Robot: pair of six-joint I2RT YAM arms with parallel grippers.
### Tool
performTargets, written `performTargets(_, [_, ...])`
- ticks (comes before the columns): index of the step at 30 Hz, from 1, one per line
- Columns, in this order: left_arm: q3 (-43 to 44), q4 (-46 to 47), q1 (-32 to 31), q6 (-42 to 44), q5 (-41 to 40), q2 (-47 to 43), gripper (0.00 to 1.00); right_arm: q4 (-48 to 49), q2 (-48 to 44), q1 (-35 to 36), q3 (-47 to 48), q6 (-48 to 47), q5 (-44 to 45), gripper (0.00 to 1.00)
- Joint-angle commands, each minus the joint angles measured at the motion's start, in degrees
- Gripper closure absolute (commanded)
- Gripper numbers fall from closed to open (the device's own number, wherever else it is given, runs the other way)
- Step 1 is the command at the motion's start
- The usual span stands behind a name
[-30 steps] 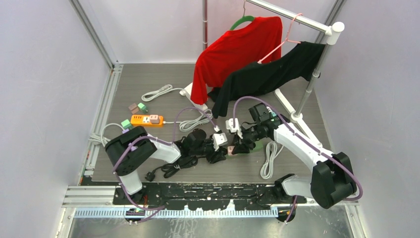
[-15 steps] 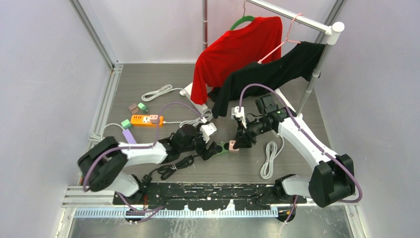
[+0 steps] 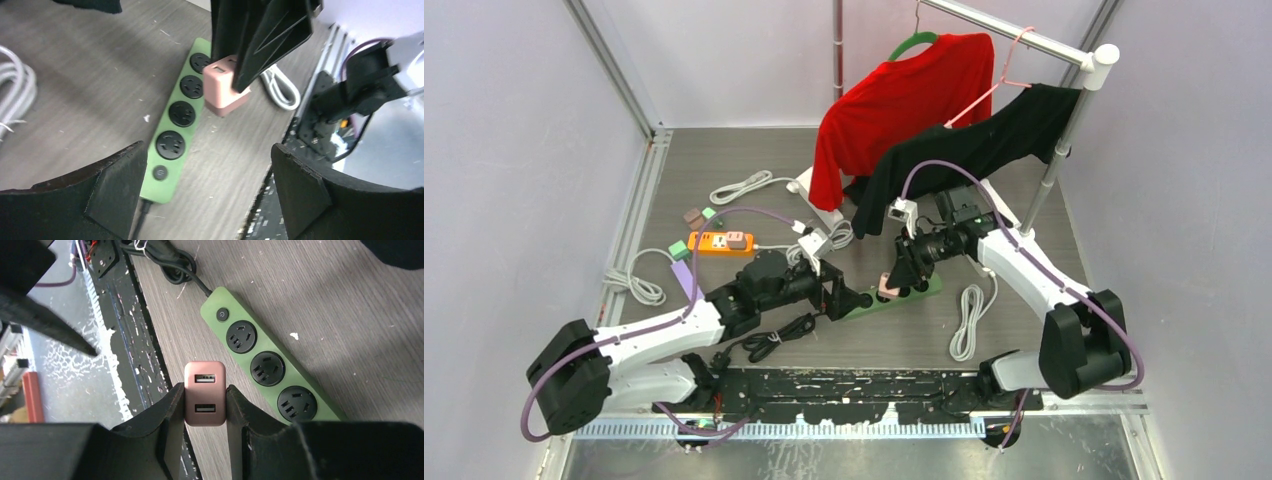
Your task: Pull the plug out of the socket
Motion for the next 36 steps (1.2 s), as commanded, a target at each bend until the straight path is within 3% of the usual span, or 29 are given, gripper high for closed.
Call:
performTargets(1, [1.10, 3.77, 0.15, -15.95, 0.89, 0.95, 0.08, 3.34, 2.37, -0.40, 1.87, 8.89, 1.95, 0.97])
performTargets(5, [5.42, -0.07, -2.71, -19.49, -5.20, 3.07, 0.09, 3.28, 3.84, -0.36, 2.59, 10.85, 3.15, 0.95])
performTargets(10, [15.63, -18.56, -13.44, -15.22, -29.31, 6.53, 0.10, 3.17, 4.04, -0.41, 2.77, 11.34, 3.63, 0.93])
performTargets(13, [20.37, -24.46, -17.71, -14.39, -38.28, 10.91, 0.12, 3.00, 4.13, -0.35, 2.96, 11.52, 3.28, 0.93])
performTargets(17, [24.69, -25.47, -20.03, -13.83, -39.78, 16.35, 0.27, 2.90, 4.04, -0.44, 3.01, 11.67, 2.92, 0.92])
performTargets(31, [39.72, -35.10, -22.12, -18.11, -52.89, 33.39, 0.28, 2.25, 4.04, -0.32, 3.32, 11.41, 2.07, 0.91])
performTargets(36, [41.82, -34.24, -22.02, -17.81, -53.98, 36.56, 0.35, 1.62, 4.07, -0.34, 3.45, 10.91, 1.14, 0.91])
